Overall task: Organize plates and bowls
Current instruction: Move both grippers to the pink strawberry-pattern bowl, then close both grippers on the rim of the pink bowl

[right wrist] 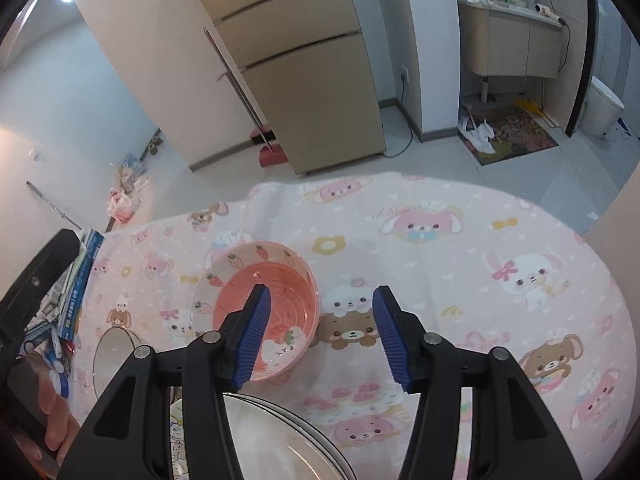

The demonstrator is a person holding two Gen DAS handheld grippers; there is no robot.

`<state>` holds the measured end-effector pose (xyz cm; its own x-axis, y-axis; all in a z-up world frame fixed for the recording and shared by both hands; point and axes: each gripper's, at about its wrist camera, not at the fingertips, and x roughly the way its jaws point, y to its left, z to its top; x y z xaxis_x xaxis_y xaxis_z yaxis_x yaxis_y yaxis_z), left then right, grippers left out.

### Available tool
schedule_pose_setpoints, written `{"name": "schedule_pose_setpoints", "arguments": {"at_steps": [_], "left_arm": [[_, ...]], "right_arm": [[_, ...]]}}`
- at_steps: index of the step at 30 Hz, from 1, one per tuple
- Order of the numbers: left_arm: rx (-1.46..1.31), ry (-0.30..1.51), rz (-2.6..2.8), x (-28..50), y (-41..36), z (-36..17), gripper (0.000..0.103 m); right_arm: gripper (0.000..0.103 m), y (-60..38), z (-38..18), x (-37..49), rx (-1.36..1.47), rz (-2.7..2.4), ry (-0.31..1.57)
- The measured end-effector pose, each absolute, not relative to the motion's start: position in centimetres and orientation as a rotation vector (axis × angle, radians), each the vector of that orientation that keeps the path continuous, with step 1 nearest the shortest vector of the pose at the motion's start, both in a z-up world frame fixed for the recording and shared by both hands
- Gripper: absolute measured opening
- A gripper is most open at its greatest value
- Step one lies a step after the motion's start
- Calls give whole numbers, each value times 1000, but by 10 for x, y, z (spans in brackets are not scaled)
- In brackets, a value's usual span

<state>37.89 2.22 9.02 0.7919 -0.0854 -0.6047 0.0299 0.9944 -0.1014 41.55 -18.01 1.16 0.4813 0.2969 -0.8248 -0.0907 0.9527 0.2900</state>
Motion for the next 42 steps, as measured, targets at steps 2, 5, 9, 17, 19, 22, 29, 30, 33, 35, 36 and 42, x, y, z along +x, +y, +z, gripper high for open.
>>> {"name": "schedule_pose_setpoints", "arguments": {"at_steps": [2, 5, 9, 17, 19, 22, 29, 30, 33, 35, 36, 42], "left_arm": [[-48, 647, -69, 378, 17, 87, 91], [-17, 674, -93, 381, 10, 82, 91], [-44, 702, -84, 392, 12, 71, 92], [-40, 852, -46, 416, 11, 32, 99], [-43, 878, -40, 421, 10, 24, 98], [-34, 907, -46, 425, 8, 13, 95], [-142, 1019, -136, 435, 11, -10, 24], [-143, 1033, -128, 437, 11, -15, 22], [-152, 1071, -125, 443, 10, -27, 16], [-157, 1097, -141, 445, 6, -34, 11], [-149, 1105, -135, 445, 4, -36, 11], [-104, 1093, -96, 442, -6, -37, 10]], "right_arm": [[52, -176, 2, 419, 215, 236, 1071], [52, -173, -10, 423, 218, 218, 1095], [52, -174, -24, 428, 260, 232, 1133], [44, -172, -31, 431, 236, 204, 1138], [34, -172, -31, 431, 228, 196, 1138], [28, -172, -30, 431, 233, 209, 1135], [14, -169, -27, 427, 237, 250, 1122], [14, -168, -28, 427, 235, 249, 1125], [8, -165, -30, 428, 239, 264, 1127], [6, -163, -29, 428, 227, 265, 1122], [5, -162, -29, 428, 218, 261, 1115], [5, -157, -28, 427, 178, 241, 1101]]}}
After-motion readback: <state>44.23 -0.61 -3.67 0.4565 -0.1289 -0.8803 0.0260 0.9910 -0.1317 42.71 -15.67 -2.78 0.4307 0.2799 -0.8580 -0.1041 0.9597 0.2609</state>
